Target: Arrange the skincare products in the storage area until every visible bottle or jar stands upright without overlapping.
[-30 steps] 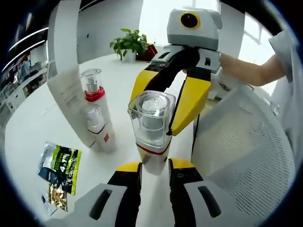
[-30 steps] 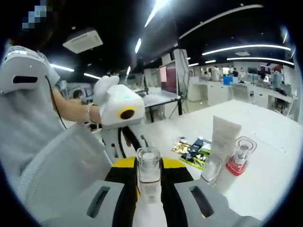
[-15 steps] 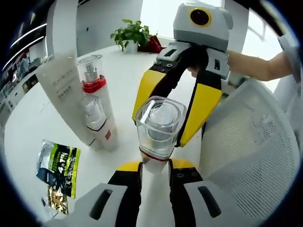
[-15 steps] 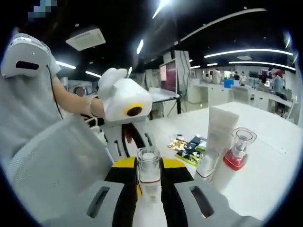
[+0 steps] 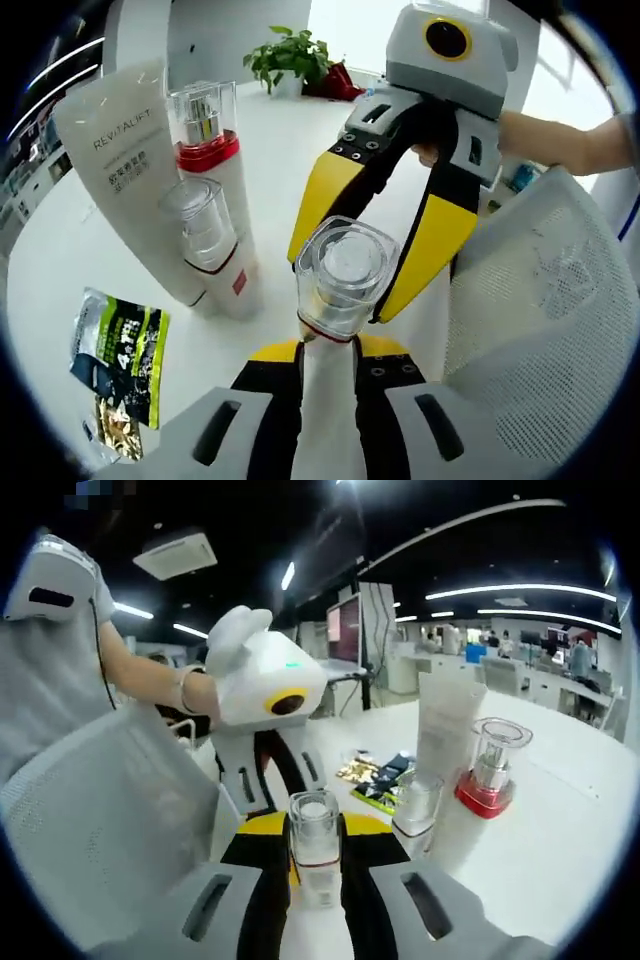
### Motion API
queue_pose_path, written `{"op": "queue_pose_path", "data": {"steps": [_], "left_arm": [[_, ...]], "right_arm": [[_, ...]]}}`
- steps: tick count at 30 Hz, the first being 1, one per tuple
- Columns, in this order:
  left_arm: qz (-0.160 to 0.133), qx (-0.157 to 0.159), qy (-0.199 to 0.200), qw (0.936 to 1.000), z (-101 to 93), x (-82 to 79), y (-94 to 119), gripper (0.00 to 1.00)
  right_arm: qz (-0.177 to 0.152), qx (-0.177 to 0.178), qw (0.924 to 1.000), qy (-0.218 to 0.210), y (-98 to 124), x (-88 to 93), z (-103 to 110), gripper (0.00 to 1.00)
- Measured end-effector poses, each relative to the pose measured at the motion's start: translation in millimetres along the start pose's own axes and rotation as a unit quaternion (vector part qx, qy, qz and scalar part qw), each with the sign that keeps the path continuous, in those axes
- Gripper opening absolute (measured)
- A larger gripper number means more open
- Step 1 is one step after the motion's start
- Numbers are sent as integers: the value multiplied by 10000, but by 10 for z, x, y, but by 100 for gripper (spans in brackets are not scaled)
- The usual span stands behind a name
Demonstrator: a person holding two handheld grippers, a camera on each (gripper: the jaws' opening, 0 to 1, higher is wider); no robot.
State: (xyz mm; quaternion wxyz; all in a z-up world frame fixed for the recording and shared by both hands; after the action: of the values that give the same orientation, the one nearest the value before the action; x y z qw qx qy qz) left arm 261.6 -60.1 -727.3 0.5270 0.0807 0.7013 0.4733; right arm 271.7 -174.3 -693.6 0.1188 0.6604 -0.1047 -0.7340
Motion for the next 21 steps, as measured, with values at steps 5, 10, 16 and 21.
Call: {"op": "queue_pose_path", "data": {"steps": [5, 10, 16, 21], "left_arm": [[-31, -21, 71, 10000, -1, 16, -21, 13], [-34, -31, 82, 10000, 3, 19, -39, 13], [-23, -37, 19, 10000, 1, 15, -35, 12], [-40, -58, -32, 10000, -12, 27, -27, 9]], "right_arm": [[-98, 45, 9999, -29, 19, 40, -19, 17], [-159, 30, 9998, -68, 41, 43, -27, 18], [-110, 7, 9999, 5, 30, 31, -13, 18], [66, 26, 10000, 40, 23, 55, -7, 20]]}}
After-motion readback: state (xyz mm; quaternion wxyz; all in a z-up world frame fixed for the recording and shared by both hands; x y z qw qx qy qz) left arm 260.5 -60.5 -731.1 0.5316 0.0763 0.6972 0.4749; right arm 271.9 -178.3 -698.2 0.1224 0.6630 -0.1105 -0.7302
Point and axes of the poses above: the point that each gripper's makers call its tool centre point, and the gripper's own axes: y roughly backward along the fingers, z roughly to its left, x roughly out of its underside, the point moved 8 cm from there along y, roughly backward along the fingers, and after that the axes turned 11 degrees about -x, right-handed, at the moved point
